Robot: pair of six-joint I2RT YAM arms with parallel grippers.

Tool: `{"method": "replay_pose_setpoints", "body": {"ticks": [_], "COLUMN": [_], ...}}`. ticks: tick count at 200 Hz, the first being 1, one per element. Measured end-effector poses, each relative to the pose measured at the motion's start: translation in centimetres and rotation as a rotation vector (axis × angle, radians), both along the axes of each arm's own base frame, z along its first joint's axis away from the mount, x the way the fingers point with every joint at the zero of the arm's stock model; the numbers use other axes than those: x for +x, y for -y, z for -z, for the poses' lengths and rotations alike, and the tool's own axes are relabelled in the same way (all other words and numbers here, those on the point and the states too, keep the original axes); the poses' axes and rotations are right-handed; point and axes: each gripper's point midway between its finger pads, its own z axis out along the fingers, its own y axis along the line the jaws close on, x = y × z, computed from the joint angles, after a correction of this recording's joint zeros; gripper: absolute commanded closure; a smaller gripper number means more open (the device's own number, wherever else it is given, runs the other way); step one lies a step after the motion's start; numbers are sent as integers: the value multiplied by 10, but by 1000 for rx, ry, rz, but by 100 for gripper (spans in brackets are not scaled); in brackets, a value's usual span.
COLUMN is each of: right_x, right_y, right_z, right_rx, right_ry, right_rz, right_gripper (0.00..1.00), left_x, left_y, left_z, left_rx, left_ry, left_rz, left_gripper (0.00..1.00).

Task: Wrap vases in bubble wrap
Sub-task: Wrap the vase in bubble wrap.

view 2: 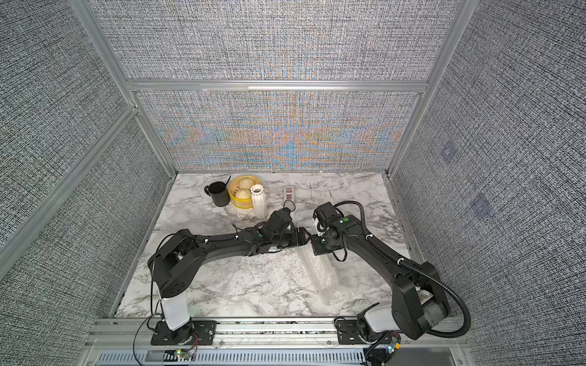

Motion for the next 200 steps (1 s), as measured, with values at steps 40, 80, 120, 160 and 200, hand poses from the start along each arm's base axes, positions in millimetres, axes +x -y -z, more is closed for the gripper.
{"method": "replay_pose_setpoints", "body": {"ticks": [40,80,120,160,200], "right_x": [-3,-1,1,2,-3], "right_y": [15,22,27,30,32], "right_z": [8,10,12,12,-15], "right_rx": [-4,-5,-14,-27,-10], "right_ry": [-3,12,19,28,67], "right_rz": [40,65,83,87,86], "right_gripper": [100,100,100,87,64], "left_x": [-2,-3,2,4,4], "left_y": [-3,-1,16,22,23], "left_z": [-3,-4,6,18,21], "left_rx": [14,29,32,48,50], "left_ry": [-6,0,-29,-53,-54], "left_rz": [-2,-7,20,30,34], "left_gripper": [15,15,15,15,16]}}
